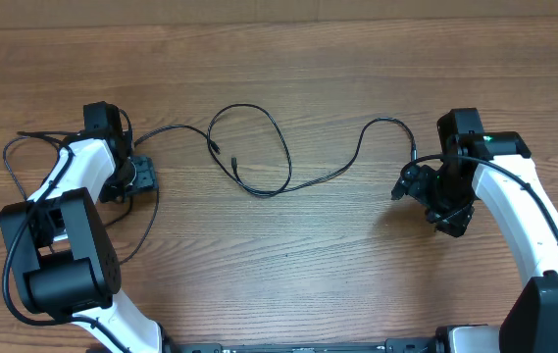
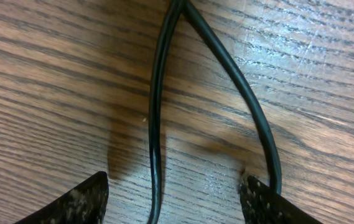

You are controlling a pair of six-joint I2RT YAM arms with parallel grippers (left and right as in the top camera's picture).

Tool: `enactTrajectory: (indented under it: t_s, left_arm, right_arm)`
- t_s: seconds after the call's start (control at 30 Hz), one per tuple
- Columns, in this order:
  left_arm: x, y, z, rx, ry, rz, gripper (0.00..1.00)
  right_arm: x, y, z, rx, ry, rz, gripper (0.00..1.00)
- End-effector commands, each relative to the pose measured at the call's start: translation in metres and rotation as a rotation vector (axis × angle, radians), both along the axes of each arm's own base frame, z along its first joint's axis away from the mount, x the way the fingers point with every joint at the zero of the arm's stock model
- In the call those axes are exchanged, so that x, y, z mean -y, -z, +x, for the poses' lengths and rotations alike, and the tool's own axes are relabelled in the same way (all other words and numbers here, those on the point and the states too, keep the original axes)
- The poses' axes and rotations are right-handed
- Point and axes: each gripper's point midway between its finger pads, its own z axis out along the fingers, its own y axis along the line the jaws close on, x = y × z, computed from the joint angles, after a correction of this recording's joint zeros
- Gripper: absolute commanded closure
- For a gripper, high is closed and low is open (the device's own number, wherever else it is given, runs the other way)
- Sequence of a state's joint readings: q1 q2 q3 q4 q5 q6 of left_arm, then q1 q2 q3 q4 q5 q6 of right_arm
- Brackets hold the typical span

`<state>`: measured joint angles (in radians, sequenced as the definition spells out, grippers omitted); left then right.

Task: Untangle cables

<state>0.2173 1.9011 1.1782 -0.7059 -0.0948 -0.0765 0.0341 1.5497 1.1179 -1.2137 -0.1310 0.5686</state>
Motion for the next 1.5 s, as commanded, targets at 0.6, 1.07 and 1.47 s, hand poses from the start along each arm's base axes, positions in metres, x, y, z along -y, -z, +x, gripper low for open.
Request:
enactTrajectory:
  t_s: [0.6, 1.07, 1.47]
  left_arm:
    - [0.003, 0.020, -0.021, -0.039, -0.062, -0.007, 0.96]
    - [-0.030, -0.115, 0.046, 0.219, -0.219, -0.089, 0.96]
    - [-0.117, -0.227, 0.012, 0.452, -0.579, -0.117, 0.96]
  right_arm:
    - [0.000, 0.001, 0.000, -0.002, 0.001, 0.004, 0.07]
    - [0.000, 0.001, -0.002, -0.008, 0.002, 0.004, 0.07]
    - [0.000, 0.001, 0.000, 0.001, 0.002, 0.004, 0.07]
